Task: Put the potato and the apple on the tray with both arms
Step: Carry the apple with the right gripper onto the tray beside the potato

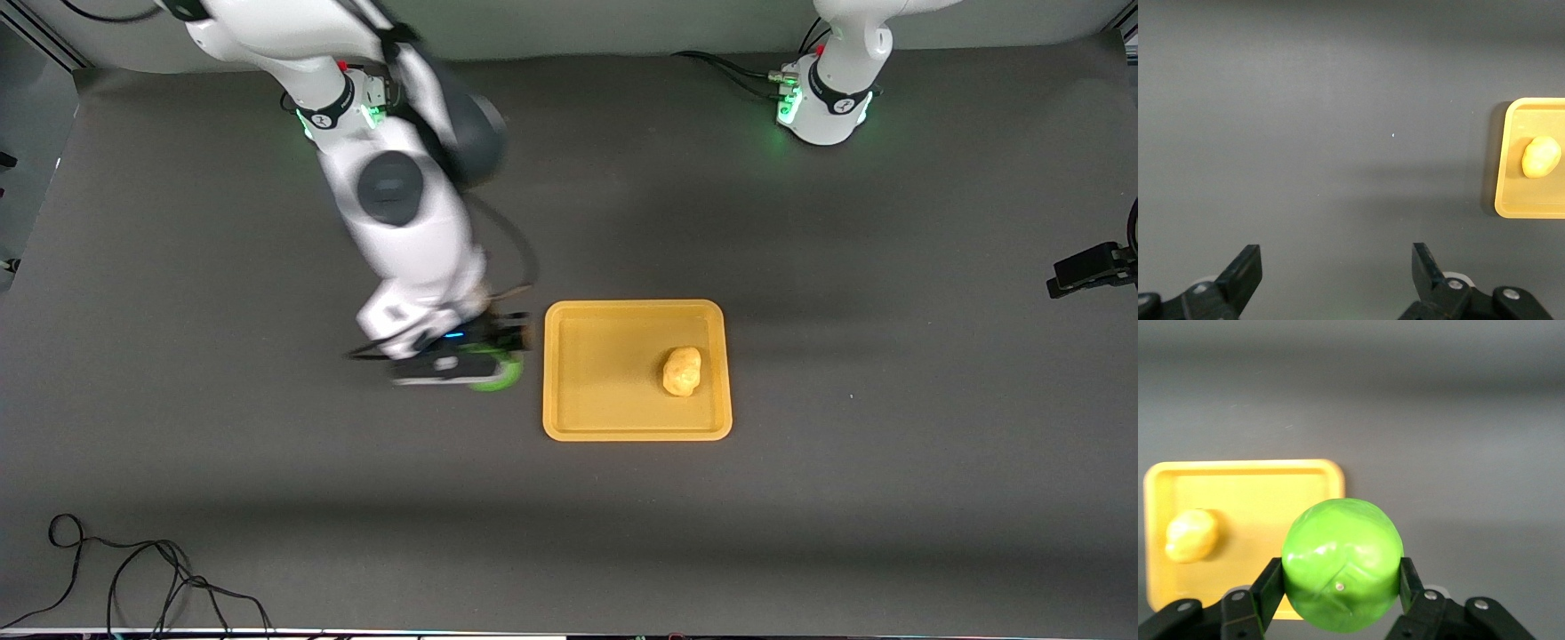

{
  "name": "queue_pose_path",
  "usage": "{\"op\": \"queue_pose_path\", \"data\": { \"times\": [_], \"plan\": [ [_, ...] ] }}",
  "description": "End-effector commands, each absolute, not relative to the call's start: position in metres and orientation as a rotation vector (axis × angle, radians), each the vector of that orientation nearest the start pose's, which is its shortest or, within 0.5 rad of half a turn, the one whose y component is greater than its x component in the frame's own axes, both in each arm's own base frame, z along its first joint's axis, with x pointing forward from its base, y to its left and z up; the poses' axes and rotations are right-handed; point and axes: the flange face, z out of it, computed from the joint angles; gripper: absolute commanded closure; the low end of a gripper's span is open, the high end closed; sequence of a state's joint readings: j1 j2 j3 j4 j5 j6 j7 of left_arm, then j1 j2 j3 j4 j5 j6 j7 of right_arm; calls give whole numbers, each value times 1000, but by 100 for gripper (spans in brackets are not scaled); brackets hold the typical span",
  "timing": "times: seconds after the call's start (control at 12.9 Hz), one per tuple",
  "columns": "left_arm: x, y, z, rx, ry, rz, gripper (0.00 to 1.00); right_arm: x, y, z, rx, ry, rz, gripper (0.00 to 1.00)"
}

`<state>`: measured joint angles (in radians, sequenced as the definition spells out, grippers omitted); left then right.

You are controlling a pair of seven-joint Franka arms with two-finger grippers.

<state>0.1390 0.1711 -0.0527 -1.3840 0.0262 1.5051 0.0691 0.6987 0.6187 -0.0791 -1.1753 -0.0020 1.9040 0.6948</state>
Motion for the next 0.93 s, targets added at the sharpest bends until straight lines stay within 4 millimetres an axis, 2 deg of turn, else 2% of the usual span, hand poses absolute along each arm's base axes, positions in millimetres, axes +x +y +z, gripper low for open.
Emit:
{"op": "queue_pose_path", "data": {
  "times": [0.0,0.08,0.23,0.31,0.47,0.54,0.7,0.85],
  "plan": [
    [595,60,615,-3113,-35,61,1,585,508,410,-3105,169,-210,76],
    [595,62,615,-3110,-30,61,0,575,527,398,-3106,152,-209,76],
    [593,65,616,-3109,-33,66,0,565,549,378,-3087,152,-229,78],
    [592,65,619,-3111,-31,61,0,557,564,360,-3074,138,-243,80],
    [591,65,633,-3113,-32,28,0,553,580,325,-3052,107,-271,80],
    [592,65,632,-3112,-32,30,1,552,583,305,-3055,97,-272,80],
    [594,63,625,-3111,-27,47,0,553,581,277,-3079,78,-255,80],
    [596,64,623,-3114,-31,42,0,552,581,261,-3090,61,-248,80]
  ]
}}
